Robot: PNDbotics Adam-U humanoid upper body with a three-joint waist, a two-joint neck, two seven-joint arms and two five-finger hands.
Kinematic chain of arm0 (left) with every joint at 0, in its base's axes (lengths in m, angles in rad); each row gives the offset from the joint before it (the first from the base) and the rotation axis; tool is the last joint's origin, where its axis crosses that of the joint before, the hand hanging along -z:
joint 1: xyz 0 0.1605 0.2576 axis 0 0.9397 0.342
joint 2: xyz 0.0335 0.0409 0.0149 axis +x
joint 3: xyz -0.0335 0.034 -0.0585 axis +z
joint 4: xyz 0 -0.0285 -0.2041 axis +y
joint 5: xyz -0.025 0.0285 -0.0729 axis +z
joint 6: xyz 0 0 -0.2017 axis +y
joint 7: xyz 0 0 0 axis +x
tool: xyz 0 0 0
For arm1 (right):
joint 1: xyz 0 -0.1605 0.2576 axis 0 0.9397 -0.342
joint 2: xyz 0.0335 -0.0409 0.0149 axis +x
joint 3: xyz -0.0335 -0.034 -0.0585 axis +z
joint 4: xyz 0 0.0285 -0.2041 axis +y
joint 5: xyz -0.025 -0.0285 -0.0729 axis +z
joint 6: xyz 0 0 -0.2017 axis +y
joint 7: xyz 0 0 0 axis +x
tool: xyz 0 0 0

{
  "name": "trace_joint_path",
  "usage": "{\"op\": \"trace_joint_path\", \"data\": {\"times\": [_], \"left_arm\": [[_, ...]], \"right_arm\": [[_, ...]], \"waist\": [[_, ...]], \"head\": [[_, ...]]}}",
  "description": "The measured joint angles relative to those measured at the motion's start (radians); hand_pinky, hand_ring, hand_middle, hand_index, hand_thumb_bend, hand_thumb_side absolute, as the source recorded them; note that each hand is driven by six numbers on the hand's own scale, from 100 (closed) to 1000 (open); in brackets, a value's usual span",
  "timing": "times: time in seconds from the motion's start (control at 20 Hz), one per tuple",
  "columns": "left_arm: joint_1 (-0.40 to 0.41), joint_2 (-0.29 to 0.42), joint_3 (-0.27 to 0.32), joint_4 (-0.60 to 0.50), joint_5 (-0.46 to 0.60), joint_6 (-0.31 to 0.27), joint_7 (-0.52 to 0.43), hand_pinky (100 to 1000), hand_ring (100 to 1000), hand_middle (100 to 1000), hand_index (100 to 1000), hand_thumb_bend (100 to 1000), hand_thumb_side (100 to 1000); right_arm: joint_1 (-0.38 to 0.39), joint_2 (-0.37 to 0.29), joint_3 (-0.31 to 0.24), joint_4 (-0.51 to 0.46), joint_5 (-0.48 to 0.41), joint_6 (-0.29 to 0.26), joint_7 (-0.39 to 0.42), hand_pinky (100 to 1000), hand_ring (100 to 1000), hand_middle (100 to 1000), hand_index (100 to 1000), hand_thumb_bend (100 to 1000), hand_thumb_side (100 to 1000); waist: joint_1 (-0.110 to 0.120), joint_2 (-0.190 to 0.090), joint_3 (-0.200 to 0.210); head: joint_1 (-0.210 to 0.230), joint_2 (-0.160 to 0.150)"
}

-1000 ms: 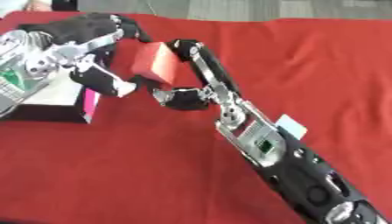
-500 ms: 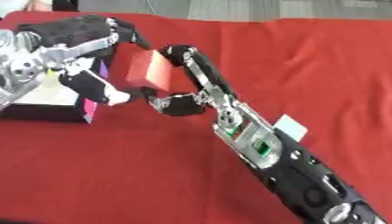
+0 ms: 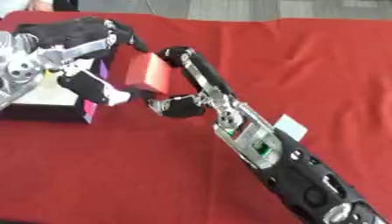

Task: Pick up the objects with one hand, pass them to the other hand, and then place them into the box on the other side of the table.

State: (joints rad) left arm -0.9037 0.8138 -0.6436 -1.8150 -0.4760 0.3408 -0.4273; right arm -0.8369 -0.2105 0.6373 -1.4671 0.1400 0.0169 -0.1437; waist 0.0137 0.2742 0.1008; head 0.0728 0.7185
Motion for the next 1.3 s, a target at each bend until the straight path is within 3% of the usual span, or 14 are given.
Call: {"op": "trace_joint_path", "data": {"times": [0.35,0.65,0.95,1.2,1.3], "left_arm": [[0.0,-0.006,-0.002,0.013,0.018,0.009,0.012,788,824,722,802,284,367],[0.0,-0.007,-0.007,0.02,0.03,0.008,0.015,789,825,730,817,330,373],[-0.002,-0.015,-0.007,0.025,0.032,0.001,0.009,787,819,711,795,283,343],[-0.003,-0.019,-0.007,0.026,0.048,-0.002,0.031,784,803,678,746,243,298],[-0.003,-0.019,-0.007,0.026,0.057,-0.005,0.045,774,767,610,661,200,262]], "right_arm": [[0.0,-0.004,0.0,0.0,0.006,0.003,-0.007,793,634,514,574,100,100],[0.0,-0.004,0.0,-0.001,0.006,0.007,-0.013,791,635,515,573,100,100],[0.0,-0.005,0.0,-0.006,0.006,0.007,-0.016,790,635,515,572,100,100],[0.0,-0.004,0.0,-0.007,0.006,0.008,-0.017,789,635,514,572,100,100],[0.0,-0.005,-0.001,-0.007,0.006,0.007,-0.017,789,635,515,572,100,100]], "waist": [[0.0,0.0,-0.001],[0.0,0.0,-0.001],[0.0,0.0,-0.002],[0.0,0.0,-0.002],[0.0,0.0,-0.002]], "head": [[0.0,0.0],[0.0,0.0],[0.0,0.0],[0.0,0.0],[0.0,0.0]]}}
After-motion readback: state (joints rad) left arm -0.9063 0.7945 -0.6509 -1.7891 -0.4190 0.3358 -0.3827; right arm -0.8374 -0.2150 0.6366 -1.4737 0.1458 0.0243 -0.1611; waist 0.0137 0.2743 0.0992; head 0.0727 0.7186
